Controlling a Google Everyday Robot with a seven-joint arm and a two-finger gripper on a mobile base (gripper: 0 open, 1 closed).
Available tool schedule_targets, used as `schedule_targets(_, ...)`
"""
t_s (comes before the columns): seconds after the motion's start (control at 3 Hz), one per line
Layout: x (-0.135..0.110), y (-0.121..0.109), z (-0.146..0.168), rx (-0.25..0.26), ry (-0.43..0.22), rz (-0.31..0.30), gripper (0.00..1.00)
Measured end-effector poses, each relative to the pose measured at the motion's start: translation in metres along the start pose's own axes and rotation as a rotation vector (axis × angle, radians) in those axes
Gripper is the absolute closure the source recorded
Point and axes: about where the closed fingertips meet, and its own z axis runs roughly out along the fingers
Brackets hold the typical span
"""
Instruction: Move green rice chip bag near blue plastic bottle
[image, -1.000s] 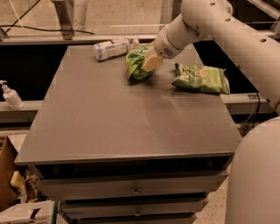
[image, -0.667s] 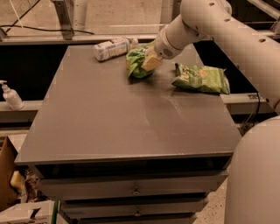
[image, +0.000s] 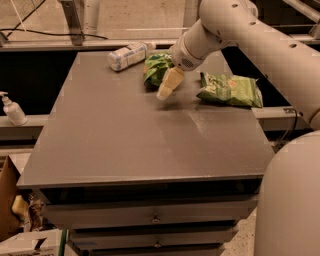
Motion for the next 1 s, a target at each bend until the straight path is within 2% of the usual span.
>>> schedule_targets(0.33,-0.001,0.006,-0.002,-0.006,-0.006,0.004,0.00)
schedule_targets(1.0,0.003,0.010,-0.048,0.025,-0.120,0.011,0.00)
